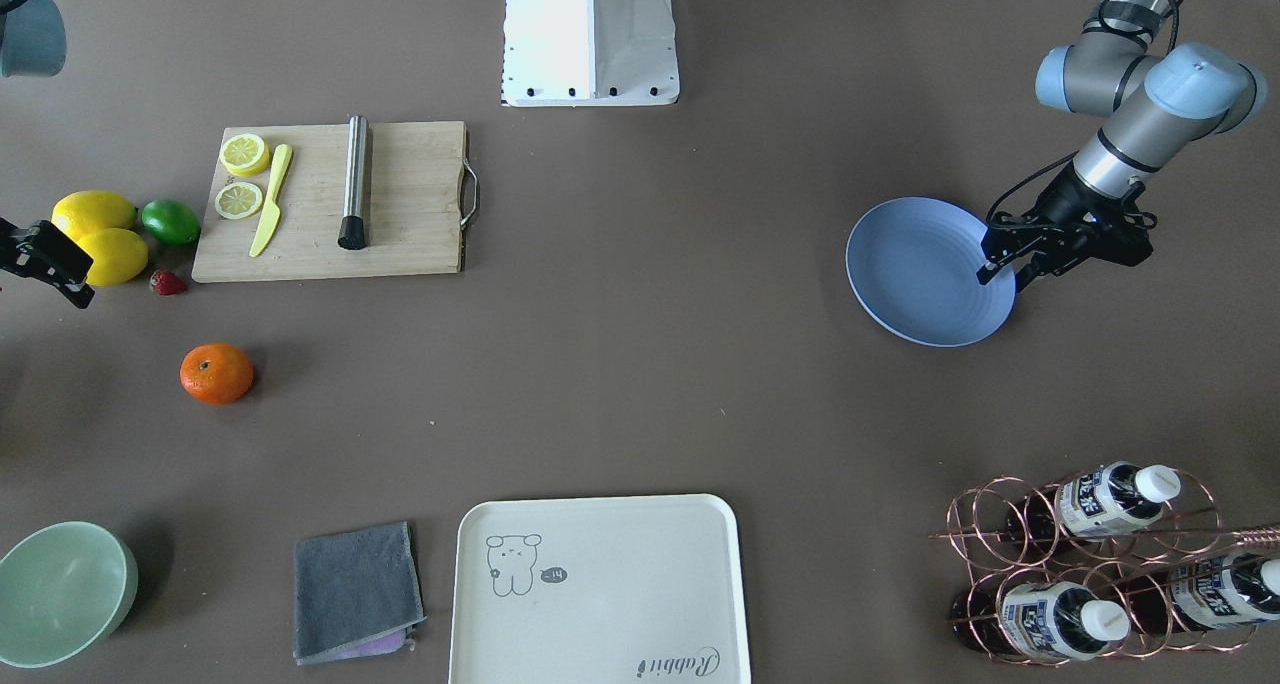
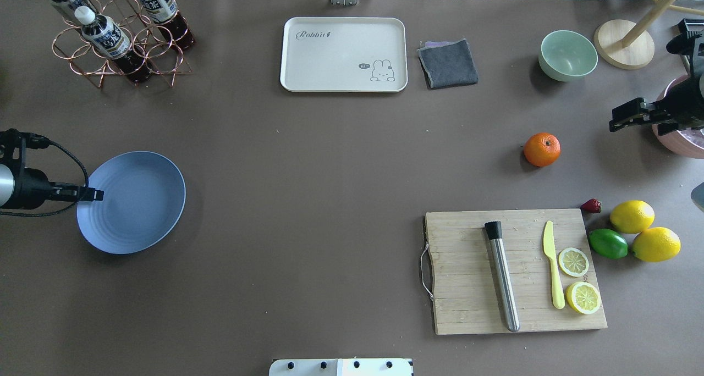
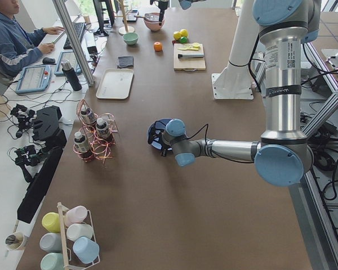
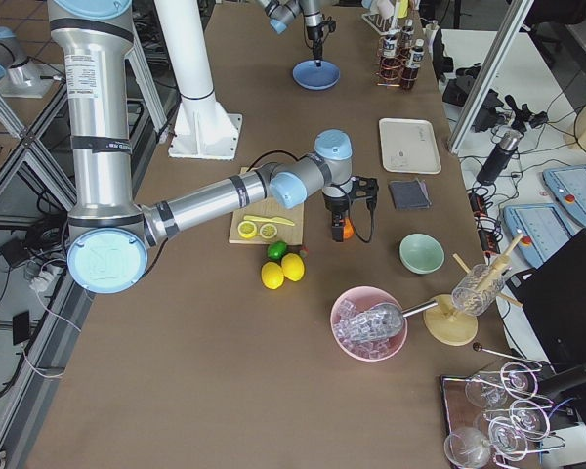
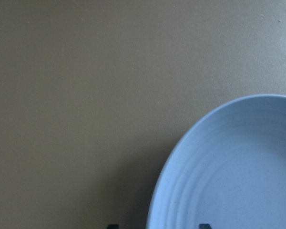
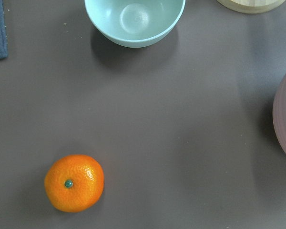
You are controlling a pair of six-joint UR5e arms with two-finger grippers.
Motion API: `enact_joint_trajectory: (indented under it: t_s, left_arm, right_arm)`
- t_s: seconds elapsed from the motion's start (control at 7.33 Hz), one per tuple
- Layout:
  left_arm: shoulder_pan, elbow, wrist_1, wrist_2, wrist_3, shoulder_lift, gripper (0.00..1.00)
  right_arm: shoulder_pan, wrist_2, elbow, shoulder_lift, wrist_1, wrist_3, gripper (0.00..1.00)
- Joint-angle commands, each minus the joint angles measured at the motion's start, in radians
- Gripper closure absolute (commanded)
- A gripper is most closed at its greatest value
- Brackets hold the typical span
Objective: Pick orange to plate
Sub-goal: 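Move the left gripper to the blue plate while the right nears the tangerine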
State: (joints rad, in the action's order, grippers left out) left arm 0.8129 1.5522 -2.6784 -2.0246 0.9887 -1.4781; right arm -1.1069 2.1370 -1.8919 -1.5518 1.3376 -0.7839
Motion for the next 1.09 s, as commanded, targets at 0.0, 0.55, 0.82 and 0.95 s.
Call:
enact_joint_trajectory:
  t_s: [0.0,0.55,0.82,0.95]
  left_arm:
    - [-0.014,-0.007,-0.012,0.014,-0.001,0.002,0.96]
    - [-0.009,0.095,-0.060,-0.017,0.228,-0.059,1.00]
    - [-0.055,0.100,0.085,0.015,0.391,-0.260,1.00]
    - [-0.130,0.098,0.189,0.099,0.434,-0.369,1.00]
  right_arm:
    - [0.001,0.000,0.001,-0.001,0.000,0.000,0.00]
    - [0.002,0.000,-0.001,0.001,0.000,0.000,0.00]
    - [0.002,0.000,-0.001,0.004,0.000,0.000,0.00]
    - [0.004,0.001,-0.001,0.006,0.000,0.000,0.00]
